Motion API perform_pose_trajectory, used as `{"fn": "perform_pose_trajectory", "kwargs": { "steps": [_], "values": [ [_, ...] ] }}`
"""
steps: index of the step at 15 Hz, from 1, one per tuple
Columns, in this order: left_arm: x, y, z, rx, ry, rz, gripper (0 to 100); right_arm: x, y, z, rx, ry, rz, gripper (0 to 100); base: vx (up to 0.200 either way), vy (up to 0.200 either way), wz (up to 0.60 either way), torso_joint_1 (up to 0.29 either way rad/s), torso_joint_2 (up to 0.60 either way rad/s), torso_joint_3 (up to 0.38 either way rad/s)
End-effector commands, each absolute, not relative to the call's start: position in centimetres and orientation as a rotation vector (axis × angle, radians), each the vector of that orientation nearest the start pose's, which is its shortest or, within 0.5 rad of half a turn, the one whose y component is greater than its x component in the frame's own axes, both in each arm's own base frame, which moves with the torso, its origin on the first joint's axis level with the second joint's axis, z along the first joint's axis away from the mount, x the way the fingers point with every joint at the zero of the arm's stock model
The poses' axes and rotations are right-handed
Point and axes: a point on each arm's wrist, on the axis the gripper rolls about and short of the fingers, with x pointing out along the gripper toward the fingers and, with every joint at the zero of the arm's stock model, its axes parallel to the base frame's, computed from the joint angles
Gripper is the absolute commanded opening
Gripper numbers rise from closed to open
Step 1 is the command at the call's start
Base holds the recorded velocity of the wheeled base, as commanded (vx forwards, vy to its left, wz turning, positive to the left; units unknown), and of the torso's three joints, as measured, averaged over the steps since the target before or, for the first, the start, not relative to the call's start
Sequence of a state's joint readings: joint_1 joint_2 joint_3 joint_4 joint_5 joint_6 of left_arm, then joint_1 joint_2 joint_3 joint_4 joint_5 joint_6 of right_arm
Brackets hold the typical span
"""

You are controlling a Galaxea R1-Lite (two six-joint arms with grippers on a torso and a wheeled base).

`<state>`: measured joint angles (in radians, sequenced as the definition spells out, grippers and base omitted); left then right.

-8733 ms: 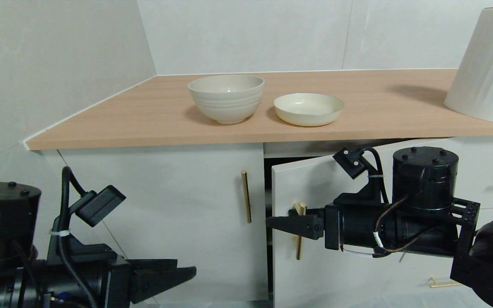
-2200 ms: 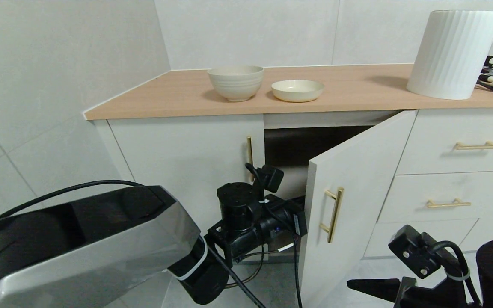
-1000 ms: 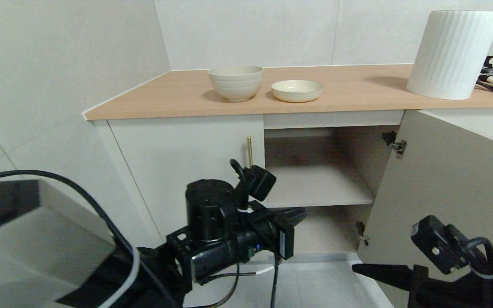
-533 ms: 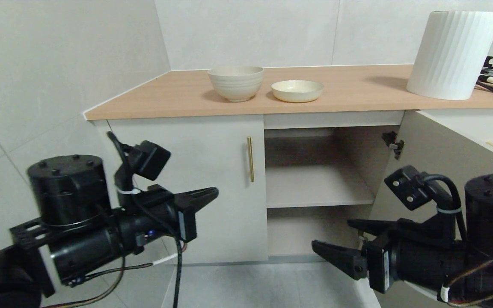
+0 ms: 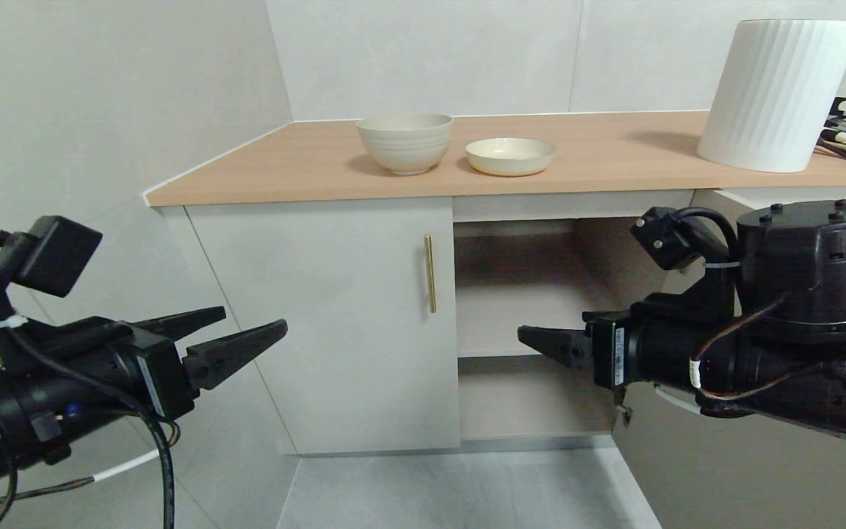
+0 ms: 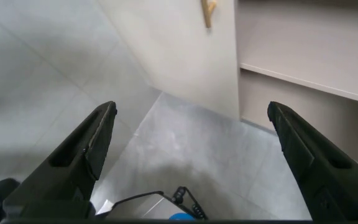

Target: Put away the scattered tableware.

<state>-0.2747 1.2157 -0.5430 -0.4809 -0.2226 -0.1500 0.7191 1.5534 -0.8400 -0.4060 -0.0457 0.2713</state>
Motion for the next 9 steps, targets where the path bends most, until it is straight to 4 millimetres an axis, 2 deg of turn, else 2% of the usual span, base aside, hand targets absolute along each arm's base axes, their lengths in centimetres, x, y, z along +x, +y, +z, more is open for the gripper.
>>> {"fn": "perform_pose_trajectory", "kwargs": {
  "steps": [1,9],
  "values": [
    [17.5,-5.2,21.7,-0.145,0.213,-0.466,100,21.1,18.0,20.9,0.140,0.387,0.612,100,0.000,0.000,0.00,0.000,0.00,0.000],
    [18.6,-5.2,22.6,-0.147,0.188,-0.451,100,21.0,18.1,21.2,0.151,0.377,0.618,100,0.000,0.000,0.00,0.000,0.00,0.000]
  ]
}}
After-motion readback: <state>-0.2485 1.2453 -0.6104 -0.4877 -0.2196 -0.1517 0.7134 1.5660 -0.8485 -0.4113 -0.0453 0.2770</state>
